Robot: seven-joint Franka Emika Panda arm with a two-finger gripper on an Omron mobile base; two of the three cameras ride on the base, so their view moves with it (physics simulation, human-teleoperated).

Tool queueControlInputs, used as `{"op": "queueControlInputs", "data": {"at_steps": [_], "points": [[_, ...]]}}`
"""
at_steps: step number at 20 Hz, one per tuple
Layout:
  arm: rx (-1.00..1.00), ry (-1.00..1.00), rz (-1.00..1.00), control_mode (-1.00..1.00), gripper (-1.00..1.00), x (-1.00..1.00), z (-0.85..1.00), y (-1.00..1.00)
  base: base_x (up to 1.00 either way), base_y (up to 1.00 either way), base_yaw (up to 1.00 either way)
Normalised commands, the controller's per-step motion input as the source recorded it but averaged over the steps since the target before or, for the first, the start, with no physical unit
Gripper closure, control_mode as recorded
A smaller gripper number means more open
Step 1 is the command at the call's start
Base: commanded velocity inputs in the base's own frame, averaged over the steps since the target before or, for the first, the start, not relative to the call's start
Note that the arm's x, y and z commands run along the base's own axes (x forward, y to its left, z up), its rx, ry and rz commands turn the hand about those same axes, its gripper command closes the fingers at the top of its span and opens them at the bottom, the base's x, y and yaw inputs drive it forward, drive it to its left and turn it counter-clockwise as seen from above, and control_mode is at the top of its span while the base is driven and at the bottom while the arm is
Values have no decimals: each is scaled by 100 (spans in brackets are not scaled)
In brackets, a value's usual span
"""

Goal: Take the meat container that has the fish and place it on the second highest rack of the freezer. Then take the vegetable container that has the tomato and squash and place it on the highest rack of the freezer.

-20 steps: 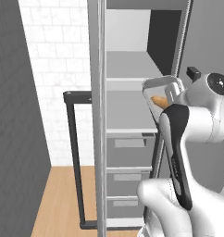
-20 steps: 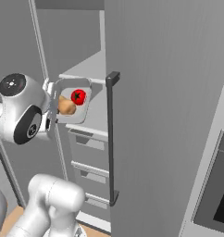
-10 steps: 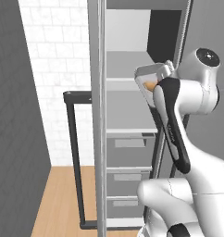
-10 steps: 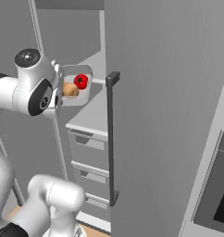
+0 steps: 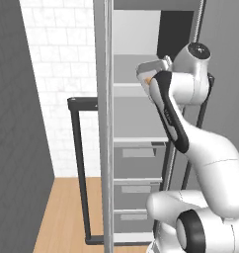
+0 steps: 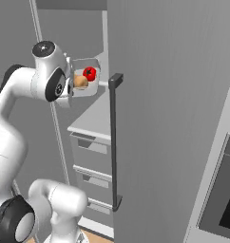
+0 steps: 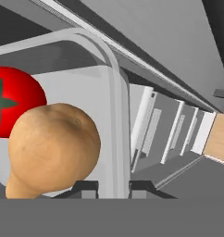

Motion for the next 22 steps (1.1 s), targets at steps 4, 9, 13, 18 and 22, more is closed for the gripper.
{"op": "queueControlInputs", "data": {"at_steps": [4, 9, 13, 18, 22], "points": [[-1, 0, 0, -100, 100, 82, 23, 0, 0, 0, 0], [0, 0, 0, -100, 100, 81, 25, 0, 0, 0, 0], [0, 0, -3, -100, 100, 82, 8, 0, 0, 0, 0], [-3, 0, -9, -100, 100, 85, 0, -1, 0, 0, 0], [-1, 0, -10, -100, 100, 86, 0, -13, 0, 0, 0]]}}
